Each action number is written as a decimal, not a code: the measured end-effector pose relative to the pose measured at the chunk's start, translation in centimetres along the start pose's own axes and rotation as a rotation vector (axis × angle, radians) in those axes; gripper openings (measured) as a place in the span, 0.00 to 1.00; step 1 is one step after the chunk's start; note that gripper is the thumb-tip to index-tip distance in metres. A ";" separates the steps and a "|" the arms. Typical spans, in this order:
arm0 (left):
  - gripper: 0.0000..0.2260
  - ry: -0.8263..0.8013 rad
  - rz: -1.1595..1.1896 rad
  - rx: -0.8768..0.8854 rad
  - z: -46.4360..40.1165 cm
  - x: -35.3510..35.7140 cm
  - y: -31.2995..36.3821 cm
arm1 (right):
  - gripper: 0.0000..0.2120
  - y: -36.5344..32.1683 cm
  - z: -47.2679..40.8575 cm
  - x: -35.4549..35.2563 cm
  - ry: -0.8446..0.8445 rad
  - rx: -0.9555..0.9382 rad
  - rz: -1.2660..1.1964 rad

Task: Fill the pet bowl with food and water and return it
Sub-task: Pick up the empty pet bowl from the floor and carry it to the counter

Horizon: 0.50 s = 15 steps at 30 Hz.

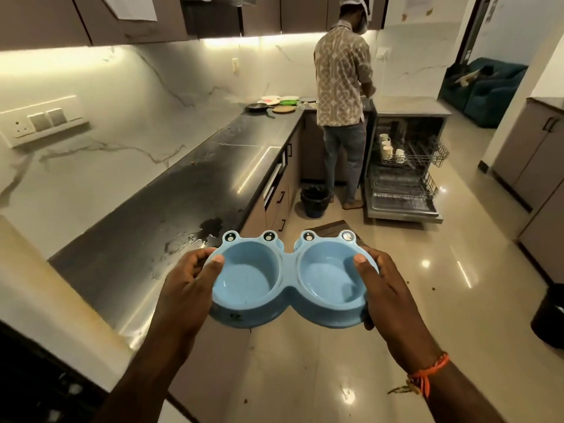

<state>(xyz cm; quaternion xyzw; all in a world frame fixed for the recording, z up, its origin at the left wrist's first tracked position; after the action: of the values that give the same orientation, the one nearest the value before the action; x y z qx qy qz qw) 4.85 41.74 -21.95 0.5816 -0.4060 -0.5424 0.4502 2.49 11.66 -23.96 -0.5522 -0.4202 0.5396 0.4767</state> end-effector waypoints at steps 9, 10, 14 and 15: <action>0.07 0.012 0.006 -0.011 -12.2 2.7 -0.6 | 0.10 0.7 -13.5 -0.6 -0.018 -0.025 0.007; 0.07 0.020 0.000 -0.017 -13.5 3.1 -0.7 | 0.10 0.7 -15.1 -0.7 -0.025 -0.031 0.011; 0.07 0.064 -0.021 -0.028 -20.3 4.7 -0.2 | 0.07 0.4 -23.4 -1.2 -0.041 -0.063 0.022; 0.07 0.072 -0.027 -0.037 -21.6 4.9 0.0 | 0.06 0.2 -25.0 -1.3 -0.046 -0.067 0.036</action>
<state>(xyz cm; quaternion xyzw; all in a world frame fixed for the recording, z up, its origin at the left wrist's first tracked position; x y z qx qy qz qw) 26.80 38.82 -23.09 0.5978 -0.3715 -0.5346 0.4678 27.35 8.49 -24.85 -0.5628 -0.4392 0.5462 0.4383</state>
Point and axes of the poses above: each hand's wrist, its own z-axis away from the middle knuckle, its own x-axis out of the palm, y = z × x, the point moved 5 cm from there along -z, towards the middle knuckle, and after that the axes turned 10 degrees about -y, right-handed, at the moved point
